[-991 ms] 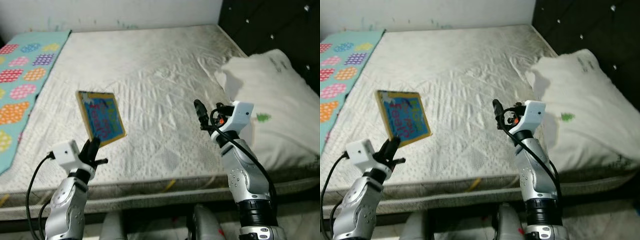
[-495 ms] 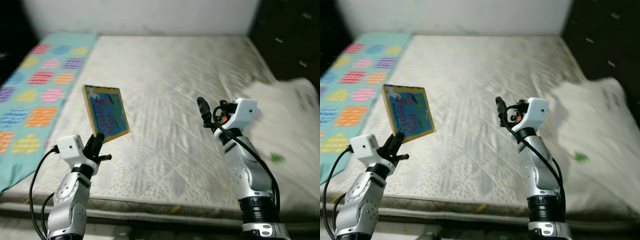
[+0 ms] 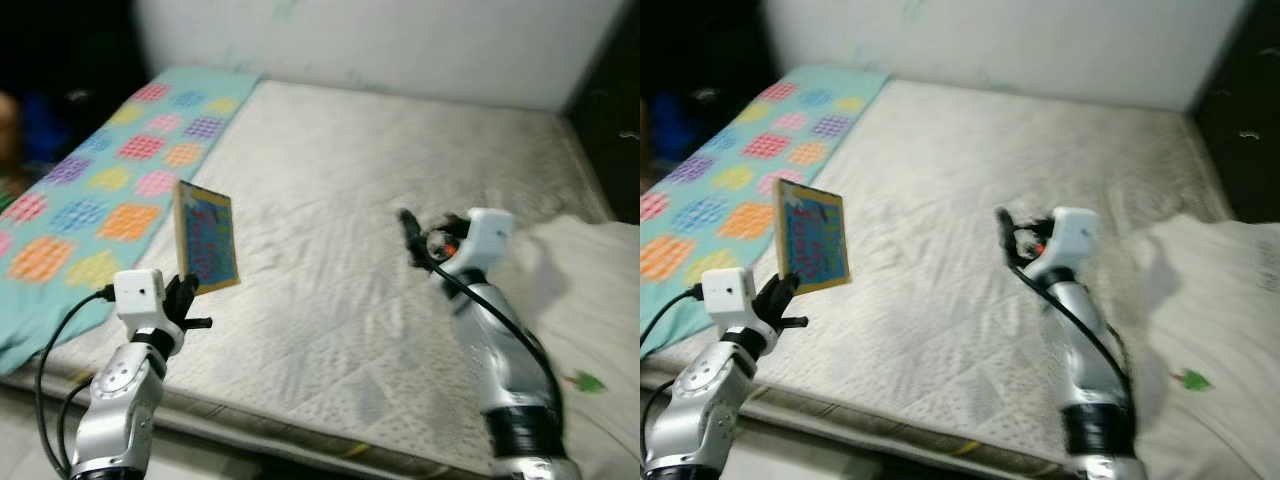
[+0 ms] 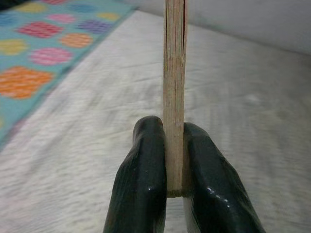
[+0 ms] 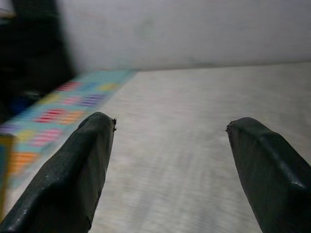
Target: Clean up the room
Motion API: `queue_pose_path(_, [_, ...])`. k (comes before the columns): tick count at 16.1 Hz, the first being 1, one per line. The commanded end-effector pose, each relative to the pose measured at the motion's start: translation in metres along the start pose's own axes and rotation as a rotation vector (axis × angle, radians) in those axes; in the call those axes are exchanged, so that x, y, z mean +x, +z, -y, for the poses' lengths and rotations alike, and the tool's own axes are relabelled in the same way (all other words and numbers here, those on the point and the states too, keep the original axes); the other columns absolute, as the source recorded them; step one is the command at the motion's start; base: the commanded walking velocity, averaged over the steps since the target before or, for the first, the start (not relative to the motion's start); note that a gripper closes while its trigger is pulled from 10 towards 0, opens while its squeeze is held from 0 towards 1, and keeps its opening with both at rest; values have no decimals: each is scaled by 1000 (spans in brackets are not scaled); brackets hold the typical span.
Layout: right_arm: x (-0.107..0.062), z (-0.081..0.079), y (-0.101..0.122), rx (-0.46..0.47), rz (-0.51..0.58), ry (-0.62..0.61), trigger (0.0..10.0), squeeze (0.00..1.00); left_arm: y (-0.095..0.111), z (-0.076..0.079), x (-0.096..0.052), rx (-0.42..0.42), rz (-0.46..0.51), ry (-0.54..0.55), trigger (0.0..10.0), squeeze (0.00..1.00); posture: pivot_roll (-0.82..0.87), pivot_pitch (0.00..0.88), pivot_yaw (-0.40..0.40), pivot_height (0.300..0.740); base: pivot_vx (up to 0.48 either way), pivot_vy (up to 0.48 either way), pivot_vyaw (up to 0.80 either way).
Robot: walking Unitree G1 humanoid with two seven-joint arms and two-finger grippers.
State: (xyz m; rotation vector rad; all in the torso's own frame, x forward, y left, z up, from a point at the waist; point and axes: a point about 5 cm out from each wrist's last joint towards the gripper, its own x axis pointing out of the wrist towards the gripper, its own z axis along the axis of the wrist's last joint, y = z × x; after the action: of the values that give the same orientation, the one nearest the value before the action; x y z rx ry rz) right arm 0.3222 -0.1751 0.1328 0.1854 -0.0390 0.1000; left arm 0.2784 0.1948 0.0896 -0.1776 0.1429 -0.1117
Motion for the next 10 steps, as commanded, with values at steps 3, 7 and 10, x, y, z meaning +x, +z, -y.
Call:
queue_pose_path(3, [-6, 2, -5, -4, -19, -44, 10000, 0, 5, 28, 3, -13, 29, -115, 10000, 0, -36, 0, -7, 740, 0, 0, 0])
queue_pose_path(7, [-9, 2, -6, -13, -26, -49, 10000, 0, -3, 44, -2, -58, 49, -130, 10000, 0, -43, 0, -14, 740, 0, 0, -600])
queue_pose_path(10, [-8, 3, -7, -16, -28, -57, 10000, 0, -3, 38, -6, -136, 65, -65, 10000, 0, -36, 0, -24, 740, 0, 0, -669])
